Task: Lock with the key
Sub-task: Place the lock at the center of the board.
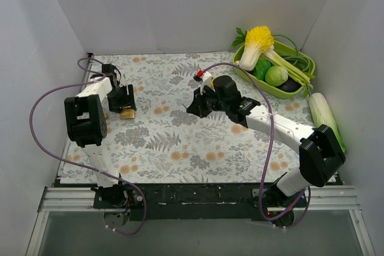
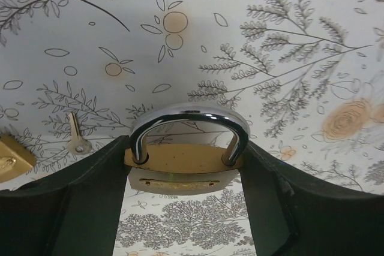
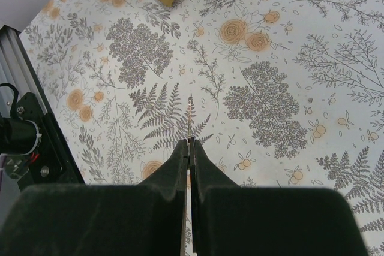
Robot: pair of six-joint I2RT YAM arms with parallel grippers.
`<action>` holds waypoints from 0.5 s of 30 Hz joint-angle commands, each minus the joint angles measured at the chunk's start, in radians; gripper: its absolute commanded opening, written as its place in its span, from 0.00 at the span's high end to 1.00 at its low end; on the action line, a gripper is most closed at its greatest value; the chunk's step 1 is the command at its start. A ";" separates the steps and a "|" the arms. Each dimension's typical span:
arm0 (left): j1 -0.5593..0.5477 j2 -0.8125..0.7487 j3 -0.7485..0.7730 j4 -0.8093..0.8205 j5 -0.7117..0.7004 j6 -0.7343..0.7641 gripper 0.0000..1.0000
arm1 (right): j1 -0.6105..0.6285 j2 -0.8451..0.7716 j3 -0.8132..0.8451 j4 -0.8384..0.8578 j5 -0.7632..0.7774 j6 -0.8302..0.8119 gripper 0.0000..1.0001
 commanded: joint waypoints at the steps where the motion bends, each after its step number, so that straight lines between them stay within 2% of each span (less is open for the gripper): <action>1: -0.002 0.031 0.095 -0.051 -0.016 0.055 1.00 | -0.008 -0.032 -0.008 0.033 -0.003 -0.005 0.99; 11: -0.003 0.114 0.098 -0.045 -0.066 0.032 0.99 | -0.017 -0.029 -0.019 0.052 -0.020 0.010 0.99; 13: -0.002 0.117 0.093 -0.048 -0.082 0.029 0.94 | -0.019 -0.024 -0.014 0.050 -0.014 0.010 0.99; 15: -0.003 0.112 0.076 -0.047 -0.092 0.028 0.79 | -0.022 -0.024 -0.013 0.050 -0.014 0.009 0.99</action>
